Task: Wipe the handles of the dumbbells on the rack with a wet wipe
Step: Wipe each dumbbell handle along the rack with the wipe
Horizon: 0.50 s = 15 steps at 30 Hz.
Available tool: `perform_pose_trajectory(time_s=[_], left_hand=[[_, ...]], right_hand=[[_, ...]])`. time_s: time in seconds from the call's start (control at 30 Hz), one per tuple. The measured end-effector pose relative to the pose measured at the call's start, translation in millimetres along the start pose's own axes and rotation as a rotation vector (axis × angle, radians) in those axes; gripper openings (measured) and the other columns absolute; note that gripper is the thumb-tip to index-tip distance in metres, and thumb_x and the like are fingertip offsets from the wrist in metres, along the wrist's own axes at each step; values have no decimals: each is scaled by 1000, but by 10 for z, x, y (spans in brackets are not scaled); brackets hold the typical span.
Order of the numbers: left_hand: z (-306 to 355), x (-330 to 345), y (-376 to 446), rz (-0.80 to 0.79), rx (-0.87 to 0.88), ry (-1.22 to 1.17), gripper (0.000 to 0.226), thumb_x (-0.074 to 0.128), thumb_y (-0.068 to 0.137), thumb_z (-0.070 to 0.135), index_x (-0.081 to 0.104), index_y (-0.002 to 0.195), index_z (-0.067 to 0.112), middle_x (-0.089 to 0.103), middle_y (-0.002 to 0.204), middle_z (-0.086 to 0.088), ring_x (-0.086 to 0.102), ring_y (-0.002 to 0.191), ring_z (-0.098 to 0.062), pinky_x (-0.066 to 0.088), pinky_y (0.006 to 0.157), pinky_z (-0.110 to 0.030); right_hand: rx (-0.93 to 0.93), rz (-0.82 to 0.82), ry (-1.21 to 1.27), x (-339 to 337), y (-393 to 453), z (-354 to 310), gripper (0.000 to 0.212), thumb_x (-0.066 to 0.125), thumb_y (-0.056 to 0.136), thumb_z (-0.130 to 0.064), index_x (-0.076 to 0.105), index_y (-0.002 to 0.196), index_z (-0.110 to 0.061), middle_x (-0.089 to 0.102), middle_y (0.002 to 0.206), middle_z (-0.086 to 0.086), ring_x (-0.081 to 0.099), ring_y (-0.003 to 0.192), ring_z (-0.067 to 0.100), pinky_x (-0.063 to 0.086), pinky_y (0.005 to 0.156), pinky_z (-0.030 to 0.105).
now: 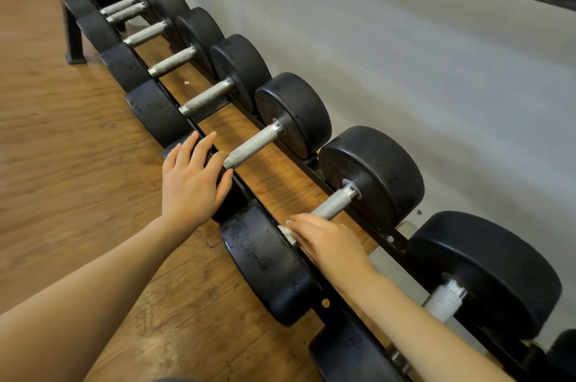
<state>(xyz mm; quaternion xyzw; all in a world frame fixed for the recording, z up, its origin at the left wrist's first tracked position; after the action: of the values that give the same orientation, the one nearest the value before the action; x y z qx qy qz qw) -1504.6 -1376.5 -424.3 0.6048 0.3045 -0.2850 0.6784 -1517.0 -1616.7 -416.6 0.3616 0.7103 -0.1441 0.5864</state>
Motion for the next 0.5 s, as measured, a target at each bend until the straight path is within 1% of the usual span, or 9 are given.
perform_pose_trajectory(time_s=[0.07,0.1,0.17,0.23,0.3,0.4,0.43,0.5], left_hand=[[2,-1,0,-11,0,8,45,38,98,41,67,119,12,52,142,-15,39,137,-39,30,109,-54],[3,-3,-2,-14,-1,10,45,38,99,41,66,119,12,52,143,-15,39,137,-39,29,110,-54],[2,-10,-1,-15,0,8,45,39,99,41,66,120,12,51,143,-15,39,137,-39,29,110,-55],[-1,-11,1,-19,-2,2,44,39,99,41,66,120,13,51,143,-15,38,138,-39,29,110,-55],[-2,-10,-1,-20,-5,-1,45,39,99,41,66,120,13,50,144,-15,38,138,-39,29,110,-55],[4,-2,-4,-16,-4,-9,45,38,99,41,65,121,12,50,144,-15,38,138,-39,30,109,-56],[4,-1,-6,-10,-2,-12,45,39,99,41,65,121,12,50,144,-16,38,138,-39,30,109,-56],[4,3,-9,3,1,-10,44,40,99,40,66,120,12,51,143,-16,39,137,-39,31,109,-56]], right_hand=[[51,54,-39,-58,55,67,26,54,98,-23,66,120,-17,65,121,-3,67,97,16,56,79,30],[69,46,-44,-71,71,76,26,53,99,-24,66,119,-17,65,121,-3,66,97,16,56,79,31],[44,-30,-17,-52,57,14,28,50,100,-24,64,123,-16,63,124,-3,64,101,17,54,83,33],[5,-132,-12,-50,30,-49,31,48,99,-20,59,128,-17,58,131,-4,61,107,18,51,89,33],[-15,-193,-58,-62,66,-4,30,48,98,-17,58,127,-18,57,130,-3,61,106,21,52,87,38],[11,-138,-89,-68,137,143,22,51,98,-18,62,116,-17,61,119,-1,64,96,23,54,78,41],[12,-133,-90,-54,134,148,21,51,98,-18,62,116,-17,61,118,-2,65,95,23,55,77,42],[-30,-160,-122,-15,88,62,26,50,97,-15,58,122,-17,58,123,-1,65,95,25,55,77,42]])
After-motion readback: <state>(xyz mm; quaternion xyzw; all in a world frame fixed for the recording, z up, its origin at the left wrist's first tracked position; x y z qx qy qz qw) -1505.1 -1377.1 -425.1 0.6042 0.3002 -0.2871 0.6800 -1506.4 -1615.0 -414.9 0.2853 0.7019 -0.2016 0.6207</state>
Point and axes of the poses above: each hand's wrist, its own y-axis towards the middle knuckle, its own x-axis out of the palm, z = x × y, the point moved 5 cm from there along y, towards the middle knuckle
